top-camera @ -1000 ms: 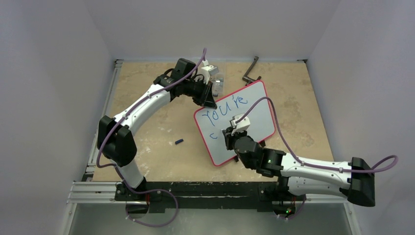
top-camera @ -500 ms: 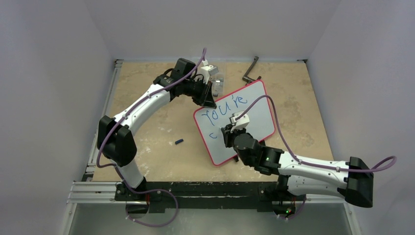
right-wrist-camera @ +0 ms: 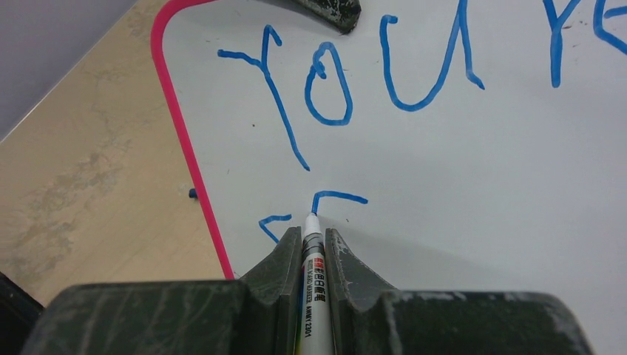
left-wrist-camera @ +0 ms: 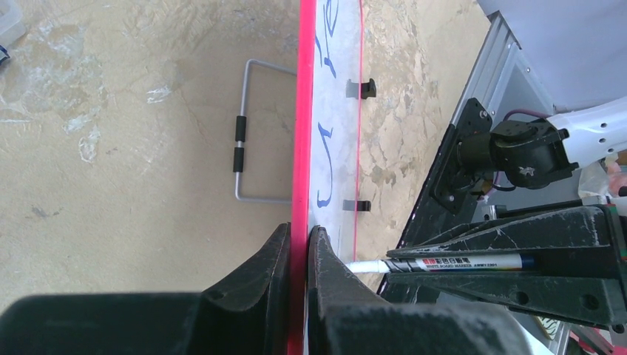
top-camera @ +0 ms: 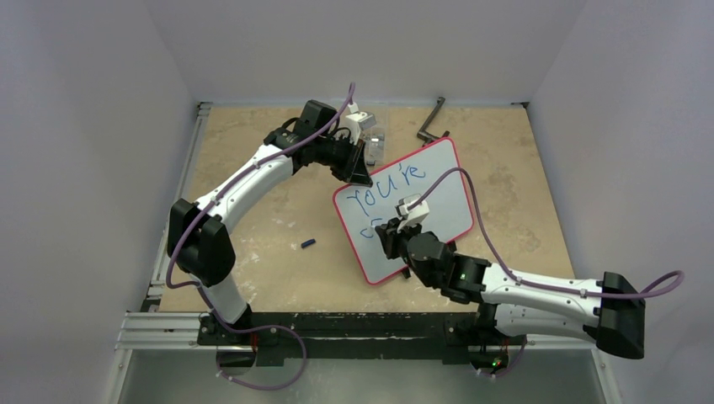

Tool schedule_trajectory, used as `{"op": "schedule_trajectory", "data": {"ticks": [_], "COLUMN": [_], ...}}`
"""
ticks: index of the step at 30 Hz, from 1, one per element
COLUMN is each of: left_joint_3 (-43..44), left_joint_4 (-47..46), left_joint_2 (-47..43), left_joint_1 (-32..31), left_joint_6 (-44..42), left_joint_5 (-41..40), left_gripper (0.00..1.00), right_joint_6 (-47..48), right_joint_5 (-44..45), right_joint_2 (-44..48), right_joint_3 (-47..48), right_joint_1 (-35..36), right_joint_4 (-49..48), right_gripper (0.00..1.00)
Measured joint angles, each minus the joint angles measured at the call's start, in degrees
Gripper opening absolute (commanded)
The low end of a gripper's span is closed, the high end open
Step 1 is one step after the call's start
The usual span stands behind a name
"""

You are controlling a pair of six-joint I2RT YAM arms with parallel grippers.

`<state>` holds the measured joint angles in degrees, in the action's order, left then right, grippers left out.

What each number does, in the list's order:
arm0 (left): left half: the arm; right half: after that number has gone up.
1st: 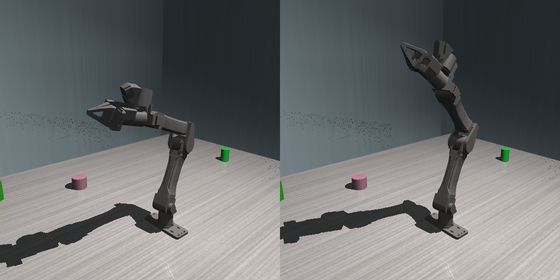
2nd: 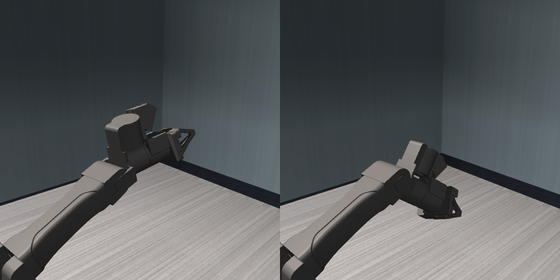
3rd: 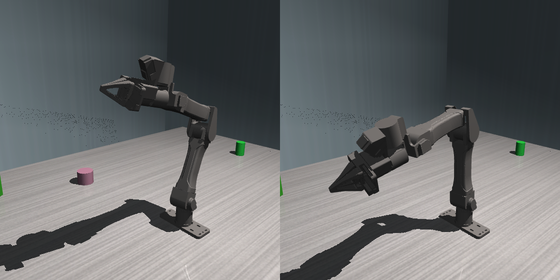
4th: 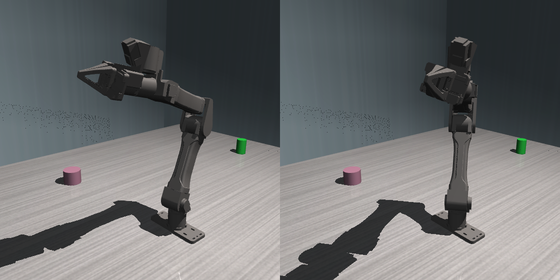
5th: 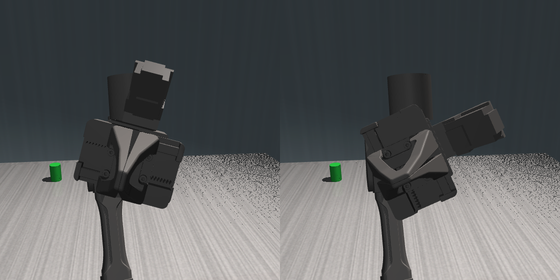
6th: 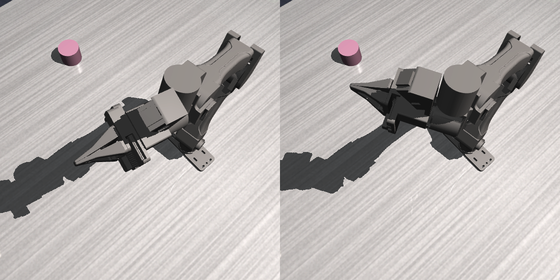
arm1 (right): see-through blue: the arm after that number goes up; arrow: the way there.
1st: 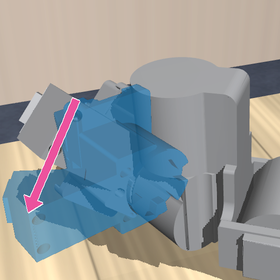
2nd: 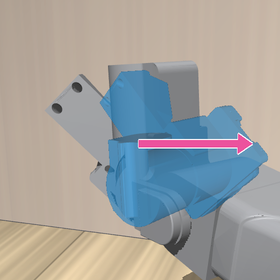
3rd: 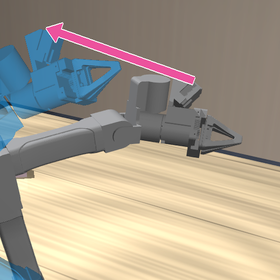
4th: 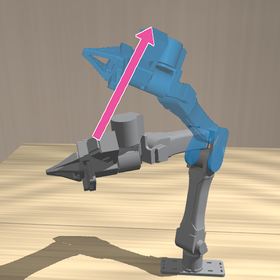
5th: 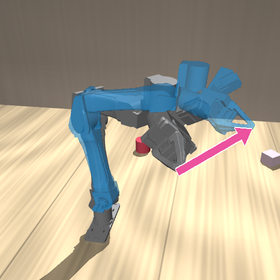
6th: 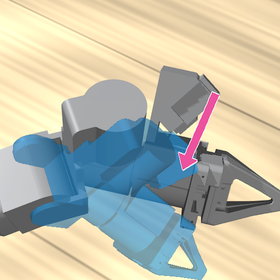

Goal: Write a sentence on the whiteboard

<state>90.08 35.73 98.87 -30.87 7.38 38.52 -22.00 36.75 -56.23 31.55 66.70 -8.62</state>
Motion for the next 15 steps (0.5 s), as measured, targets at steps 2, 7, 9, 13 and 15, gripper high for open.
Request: {"op": "schedule_trajectory", "data": {"ticks": [2,7,9,13,15], "left_joint_3": [0.0,0.0,0.0,0.0,0.0], "left_joint_4": [0.0,0.0,0.0,-0.1,-0.1], "left_joint_2": [0.0,0.0,0.0,0.0,0.0], "left_joint_1": [0.0,0.0,0.0,0.0,0.0], "left_joint_6": [0.0,0.0,0.0,0.0,0.0], "left_joint_5": [0.0,0.0,0.0,0.0,0.0], "left_gripper": [0.0,0.0,0.0,0.0,0.0], "right_joint_6": [-0.9,-2.6,-3.1,-4.0,-4.1], "right_joint_5": [-0.6,-0.7,-0.2,0.9,1.7], "right_joint_2": [0.9,2.3,2.3,2.4,2.4], "right_joint_3": [-0.9,-2.1,-2.1,-2.0,-1.7], "right_joint_1": [0.0,0.0,0.0,0.0,0.0], "right_joint_4": [0.1,1.6,2.0,3.3,4.2], "right_gripper": [0.0,0.0,0.0,0.0,0.0]}}
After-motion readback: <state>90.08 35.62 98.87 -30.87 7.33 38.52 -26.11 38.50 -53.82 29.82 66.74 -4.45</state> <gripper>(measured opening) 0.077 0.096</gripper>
